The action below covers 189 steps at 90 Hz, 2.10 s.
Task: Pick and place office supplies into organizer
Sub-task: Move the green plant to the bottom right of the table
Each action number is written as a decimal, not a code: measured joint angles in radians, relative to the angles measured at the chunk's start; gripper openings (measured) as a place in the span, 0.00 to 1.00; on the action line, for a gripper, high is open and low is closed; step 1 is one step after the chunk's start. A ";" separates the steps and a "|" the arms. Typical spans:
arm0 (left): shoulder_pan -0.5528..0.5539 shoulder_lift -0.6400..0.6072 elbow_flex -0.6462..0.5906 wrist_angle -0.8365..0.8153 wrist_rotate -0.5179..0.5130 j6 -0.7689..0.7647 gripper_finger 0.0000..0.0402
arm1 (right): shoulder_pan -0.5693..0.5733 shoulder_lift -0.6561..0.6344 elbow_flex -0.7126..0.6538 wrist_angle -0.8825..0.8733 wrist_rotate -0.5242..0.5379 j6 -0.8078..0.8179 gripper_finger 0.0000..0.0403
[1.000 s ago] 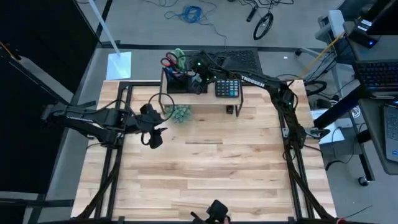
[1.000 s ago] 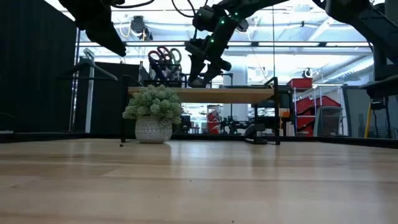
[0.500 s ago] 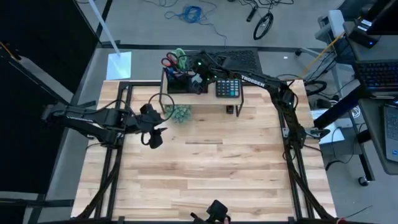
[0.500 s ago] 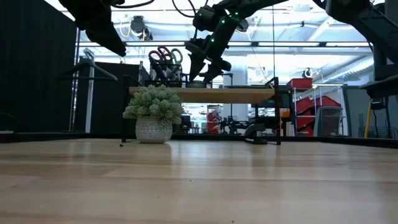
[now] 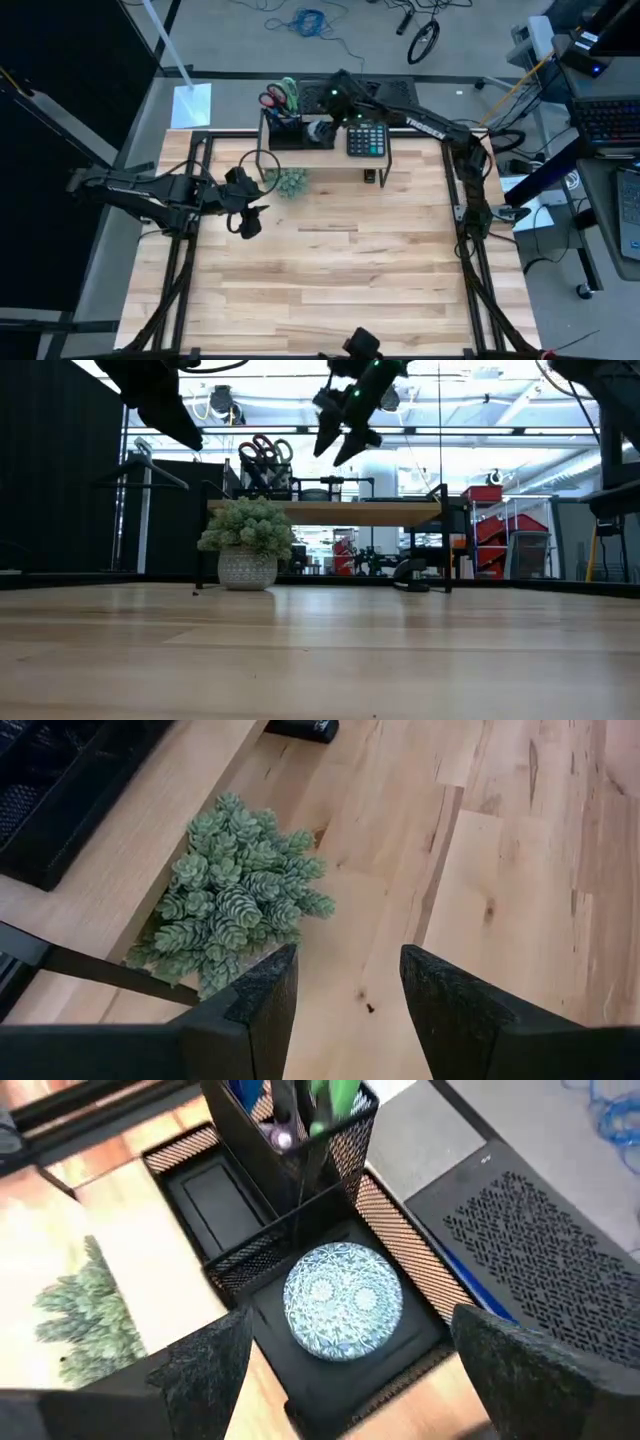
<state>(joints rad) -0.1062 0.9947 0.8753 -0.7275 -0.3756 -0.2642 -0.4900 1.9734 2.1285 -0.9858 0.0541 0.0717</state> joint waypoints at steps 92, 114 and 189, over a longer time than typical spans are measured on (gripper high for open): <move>-0.001 0.000 0.000 -0.051 0.004 -0.002 0.41 | 0.435 -0.213 -0.073 -0.319 0.378 0.106 0.81; -0.001 0.000 0.000 -0.100 0.004 -0.034 0.41 | 0.526 -0.355 -0.437 -0.150 0.452 0.219 0.81; 0.036 -0.012 -0.459 0.432 -0.089 -0.196 0.41 | 0.488 -0.155 -1.502 1.834 0.310 0.077 0.81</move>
<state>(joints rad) -0.0707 0.9829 0.4168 -0.2951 -0.4649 -0.4602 -0.0020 1.8185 0.6266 0.8478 0.3645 0.1485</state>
